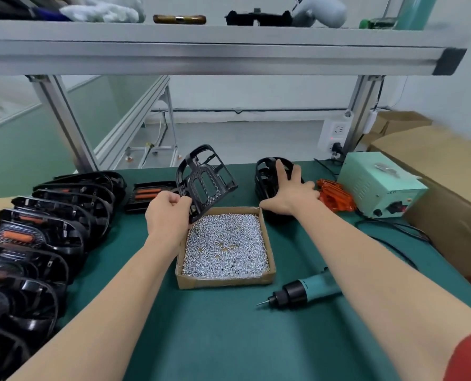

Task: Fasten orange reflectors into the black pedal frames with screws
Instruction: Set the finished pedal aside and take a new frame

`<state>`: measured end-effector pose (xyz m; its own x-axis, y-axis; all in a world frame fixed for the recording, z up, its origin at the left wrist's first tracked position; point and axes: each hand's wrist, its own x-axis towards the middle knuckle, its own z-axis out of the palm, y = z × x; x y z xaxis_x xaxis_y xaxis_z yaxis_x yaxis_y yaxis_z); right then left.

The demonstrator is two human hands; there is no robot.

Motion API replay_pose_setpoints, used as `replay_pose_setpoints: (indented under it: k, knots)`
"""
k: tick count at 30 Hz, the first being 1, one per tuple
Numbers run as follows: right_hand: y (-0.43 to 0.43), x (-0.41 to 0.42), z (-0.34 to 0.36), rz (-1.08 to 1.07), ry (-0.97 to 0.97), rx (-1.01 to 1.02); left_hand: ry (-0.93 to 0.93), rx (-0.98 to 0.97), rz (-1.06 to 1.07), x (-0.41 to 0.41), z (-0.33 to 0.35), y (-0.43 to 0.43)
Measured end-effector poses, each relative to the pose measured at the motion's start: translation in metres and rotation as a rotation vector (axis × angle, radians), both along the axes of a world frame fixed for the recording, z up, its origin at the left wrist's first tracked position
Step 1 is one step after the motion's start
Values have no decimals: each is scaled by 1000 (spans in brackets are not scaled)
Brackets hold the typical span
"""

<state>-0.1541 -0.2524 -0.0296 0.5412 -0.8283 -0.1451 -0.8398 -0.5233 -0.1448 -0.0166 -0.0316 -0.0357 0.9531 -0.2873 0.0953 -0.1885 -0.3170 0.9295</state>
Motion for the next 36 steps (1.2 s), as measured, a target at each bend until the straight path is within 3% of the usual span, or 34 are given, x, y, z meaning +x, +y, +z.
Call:
replay_pose_setpoints:
  k: [10,13,15,20,24,28,33,36]
  knots:
    - [29,-41,5,-32,-76,-13,-28,-160,114,-32,-14,41]
    - [5,-42,23,-98,-265,-194,-1,-216,146,-29,-13,42]
    - [-25,-43,28,-113,-214,-287,47,-239,154,-24,-13,43]
    - [-89,-39,7,-145,47,7,152,-288,96,-23,-23,40]
    - [-102,-38,3,-112,160,56,169,-275,18,-22,-27,39]
    - [-88,-48,4,-21,78,90,168,-173,-4,-22,-31,43]
    - [-65,-68,12,-139,-175,236,155,-138,40,-30,-30,41]
    - [-50,-79,11,-147,-221,264,147,-129,74,-40,-31,41]
